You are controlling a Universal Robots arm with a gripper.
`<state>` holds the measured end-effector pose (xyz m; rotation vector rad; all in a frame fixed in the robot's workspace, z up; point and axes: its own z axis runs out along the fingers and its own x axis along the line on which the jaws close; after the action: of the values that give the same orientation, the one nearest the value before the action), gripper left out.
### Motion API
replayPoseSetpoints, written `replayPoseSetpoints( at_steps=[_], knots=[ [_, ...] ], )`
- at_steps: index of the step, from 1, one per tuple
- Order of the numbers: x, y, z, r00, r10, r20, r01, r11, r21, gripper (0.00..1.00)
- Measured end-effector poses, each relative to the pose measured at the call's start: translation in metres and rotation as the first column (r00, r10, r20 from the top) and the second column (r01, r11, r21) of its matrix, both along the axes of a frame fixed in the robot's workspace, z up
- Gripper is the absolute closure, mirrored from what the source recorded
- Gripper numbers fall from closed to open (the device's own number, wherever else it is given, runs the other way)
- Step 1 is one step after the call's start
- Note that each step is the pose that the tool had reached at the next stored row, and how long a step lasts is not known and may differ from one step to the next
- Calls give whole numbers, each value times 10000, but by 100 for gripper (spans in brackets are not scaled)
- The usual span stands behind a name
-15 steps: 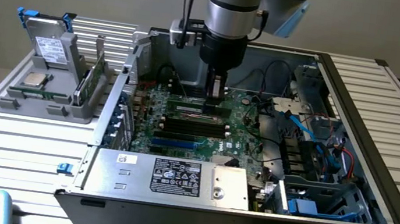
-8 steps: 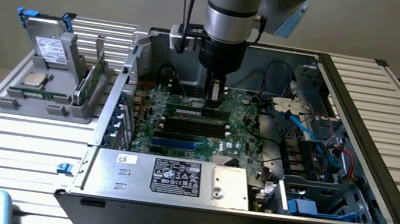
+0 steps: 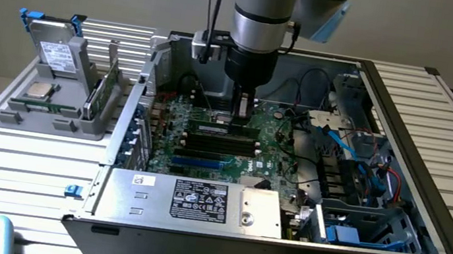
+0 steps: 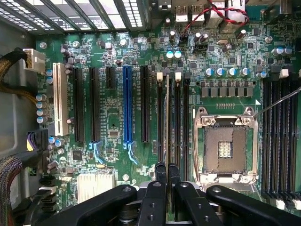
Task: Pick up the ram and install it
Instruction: 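Insert the ram into the slot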
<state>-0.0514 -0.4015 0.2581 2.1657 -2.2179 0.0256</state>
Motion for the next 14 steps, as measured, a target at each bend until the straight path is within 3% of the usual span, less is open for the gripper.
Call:
replayPoseSetpoints(
  at_steps=[4, 8, 14],
  knots=[
    [-2, -3, -36, 9999, 1, 107, -1, 10000, -1, 87],
    [-3, -9, -65, 9999, 1, 114, -1, 10000, -1, 87],
    [-14, -9, -138, 9999, 1, 120, 0, 10000, -52, 87]
  ],
)
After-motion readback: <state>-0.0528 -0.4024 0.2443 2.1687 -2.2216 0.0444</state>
